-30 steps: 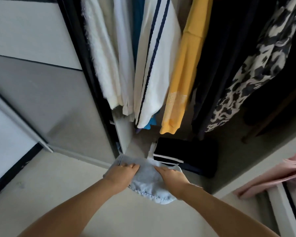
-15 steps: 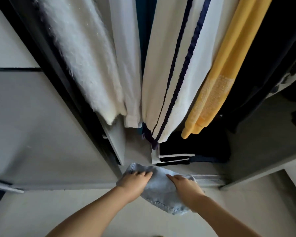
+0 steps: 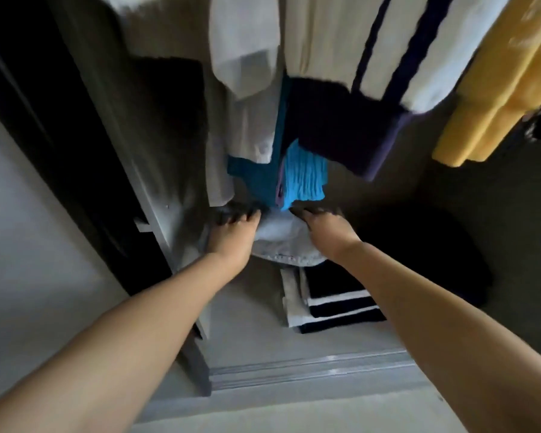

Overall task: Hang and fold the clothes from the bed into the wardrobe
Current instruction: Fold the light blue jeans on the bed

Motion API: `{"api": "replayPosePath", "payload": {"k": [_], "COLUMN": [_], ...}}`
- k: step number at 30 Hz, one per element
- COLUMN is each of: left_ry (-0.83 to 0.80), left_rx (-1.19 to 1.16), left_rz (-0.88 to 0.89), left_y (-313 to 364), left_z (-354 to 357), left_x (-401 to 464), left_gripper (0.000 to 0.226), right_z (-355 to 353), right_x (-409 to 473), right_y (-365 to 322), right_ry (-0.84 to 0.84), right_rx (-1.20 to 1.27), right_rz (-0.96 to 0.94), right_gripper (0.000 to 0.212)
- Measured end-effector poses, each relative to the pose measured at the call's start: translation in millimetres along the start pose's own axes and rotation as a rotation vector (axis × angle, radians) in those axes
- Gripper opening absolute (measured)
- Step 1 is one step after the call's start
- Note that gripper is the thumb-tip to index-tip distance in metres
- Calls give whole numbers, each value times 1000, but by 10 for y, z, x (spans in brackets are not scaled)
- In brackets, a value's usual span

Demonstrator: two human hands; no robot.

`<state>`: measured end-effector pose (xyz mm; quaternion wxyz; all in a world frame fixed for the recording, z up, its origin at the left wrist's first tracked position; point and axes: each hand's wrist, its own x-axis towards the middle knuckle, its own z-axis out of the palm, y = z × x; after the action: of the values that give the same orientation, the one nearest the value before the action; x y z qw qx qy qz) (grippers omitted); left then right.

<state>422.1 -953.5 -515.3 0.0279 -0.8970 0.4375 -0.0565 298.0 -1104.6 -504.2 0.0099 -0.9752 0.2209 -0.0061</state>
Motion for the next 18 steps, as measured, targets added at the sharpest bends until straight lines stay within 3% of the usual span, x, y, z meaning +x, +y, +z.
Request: {"api": "replayPosePath", "payload": {"k": [2,5,8,11,18], "left_ry": [119,138,80,-64,-150], "left_rx": [31,28,-2,-41,-120], "left_rz": [-101,-202,-215,-172,-134], "left_y": [-133,-208,-108,89,93], "left_z": [408,1180,2178,2967,3252], "left_x": [141,111,-136,-596,-760], "left_gripper": [56,54,65,54,55], "right_z": [400,1205,2359,3223,3471], "right_x": [293,480,363,-13,-135], "right_y": [-126,-314,-427,-549,-658], "right_ry": [106,128,-51,-277,-316], "right_rx": [53,79,61,-30,-94], "right_rz": [4,4,53,78,91], "right_gripper": [69,79,75,75,77]}}
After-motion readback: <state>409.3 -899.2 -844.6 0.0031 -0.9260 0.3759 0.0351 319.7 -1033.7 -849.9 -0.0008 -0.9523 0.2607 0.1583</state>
